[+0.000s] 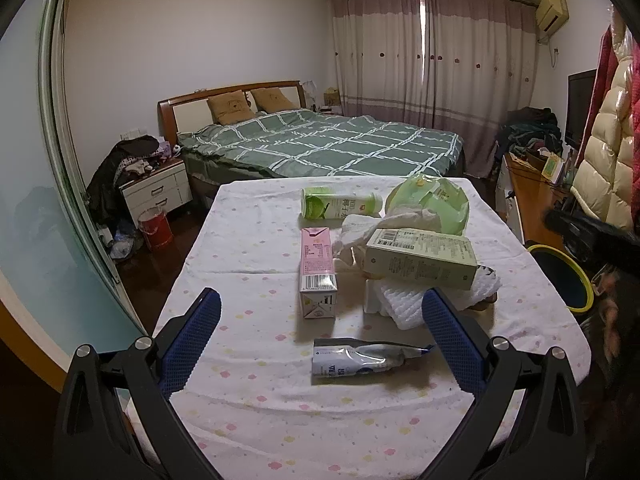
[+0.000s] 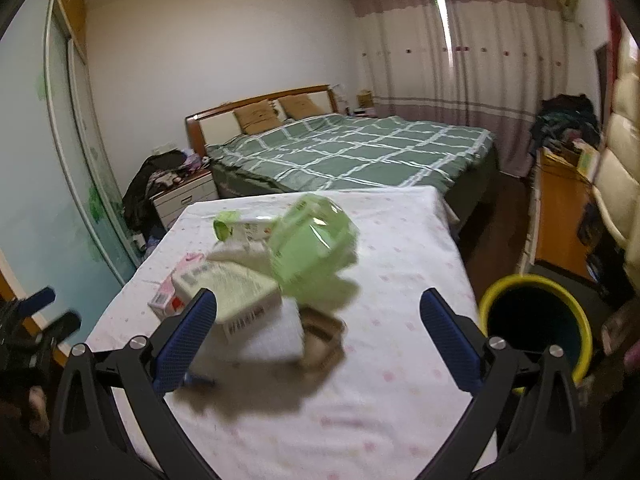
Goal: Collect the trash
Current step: 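Grasp the green plastic bag with the right gripper and lift it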
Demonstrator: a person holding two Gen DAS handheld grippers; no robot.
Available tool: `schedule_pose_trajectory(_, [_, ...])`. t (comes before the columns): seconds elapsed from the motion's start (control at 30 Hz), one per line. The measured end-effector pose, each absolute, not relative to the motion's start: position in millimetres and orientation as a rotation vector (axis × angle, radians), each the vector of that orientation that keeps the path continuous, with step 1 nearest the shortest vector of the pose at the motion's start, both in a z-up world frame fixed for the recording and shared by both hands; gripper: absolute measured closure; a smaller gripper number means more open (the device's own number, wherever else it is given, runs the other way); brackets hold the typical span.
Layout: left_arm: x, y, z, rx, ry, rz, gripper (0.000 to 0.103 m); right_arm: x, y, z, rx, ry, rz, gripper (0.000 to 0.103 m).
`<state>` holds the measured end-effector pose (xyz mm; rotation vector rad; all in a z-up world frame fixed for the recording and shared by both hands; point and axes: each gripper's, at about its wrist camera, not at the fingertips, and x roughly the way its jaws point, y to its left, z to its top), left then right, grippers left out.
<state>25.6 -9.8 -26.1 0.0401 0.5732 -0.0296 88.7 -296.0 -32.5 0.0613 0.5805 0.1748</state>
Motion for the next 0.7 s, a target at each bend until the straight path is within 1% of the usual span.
schedule_pose_trajectory(0.13, [39, -9, -26, 0.036, 0.588, -0.028, 0.004, 146, -286, -37, 0.019, 0.629, 0.172, 0.006])
schedule_pose_trajectory(0.2, [43, -6, -28, 0.032, 0.593, -0.025, 0.004, 182, -289, -43, 0.018, 0.665, 0.145, 0.011])
schedule_pose_trajectory(0.23, [44, -4, -29, 0.03, 0.595, -0.024, 0.004, 196, -291, -47, 0.026, 0.684, 0.148, 0.017])
schedule_pose_trajectory(0.27, [47, -3, -30, 0.028, 0.6, -0.023, 0.004, 208, -293, -51, 0.042, 0.708, 0.155, 0.021])
schedule_pose_trajectory(0.33, [52, -2, -32, 0.026, 0.608, -0.025, 0.004, 230, -295, -59, 0.054, 0.745, 0.152, 0.023])
schedule_pose_trajectory(0.43, [59, 0, -35, 0.025, 0.617, -0.027, 0.004, 250, -293, -70, 0.05, 0.792, 0.146, 0.031])
schedule_pose_trajectory(0.5, [62, 0, -37, 0.024, 0.621, -0.032, 0.004, 258, -293, -76, 0.053, 0.811, 0.155, 0.033])
schedule_pose_trajectory(0.6, [68, -1, -39, 0.028, 0.624, -0.037, 0.004, 267, -292, -80, 0.042, 0.818, 0.158, 0.046])
schedule_pose_trajectory(0.67, [71, -2, -40, 0.028, 0.629, -0.043, 0.004, 272, -290, -82, 0.039, 0.833, 0.17, 0.069])
schedule_pose_trajectory(0.7, [73, -3, -41, 0.028, 0.632, -0.047, 0.004, 275, -289, -83, 0.031, 0.835, 0.168, 0.074])
